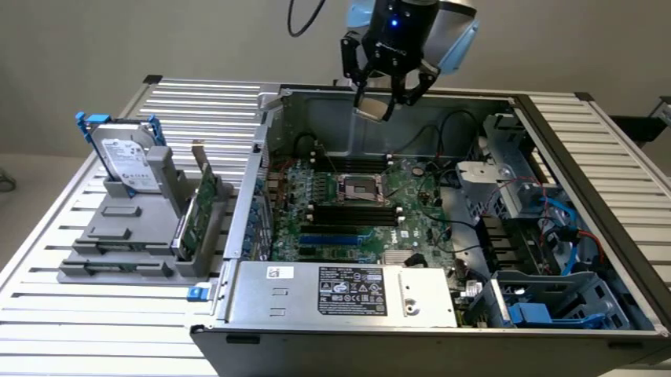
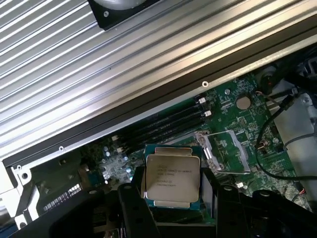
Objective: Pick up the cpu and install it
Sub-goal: 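Place the cpu into insertion slot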
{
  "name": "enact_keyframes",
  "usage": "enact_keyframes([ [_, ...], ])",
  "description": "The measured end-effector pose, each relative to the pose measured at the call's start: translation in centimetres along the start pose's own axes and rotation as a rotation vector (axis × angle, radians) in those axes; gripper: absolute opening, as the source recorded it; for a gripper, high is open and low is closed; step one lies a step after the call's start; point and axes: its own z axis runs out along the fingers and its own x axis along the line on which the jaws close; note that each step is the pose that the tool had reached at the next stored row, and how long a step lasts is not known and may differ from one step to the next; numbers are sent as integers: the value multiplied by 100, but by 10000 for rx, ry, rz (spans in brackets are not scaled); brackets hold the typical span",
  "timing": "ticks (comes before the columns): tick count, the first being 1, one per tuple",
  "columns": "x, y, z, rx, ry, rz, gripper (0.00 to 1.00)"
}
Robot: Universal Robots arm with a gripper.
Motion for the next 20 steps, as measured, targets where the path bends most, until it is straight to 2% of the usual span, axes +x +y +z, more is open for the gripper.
enact_keyframes([
  [20, -16, -4, 102, -559, -131, 3584, 54],
])
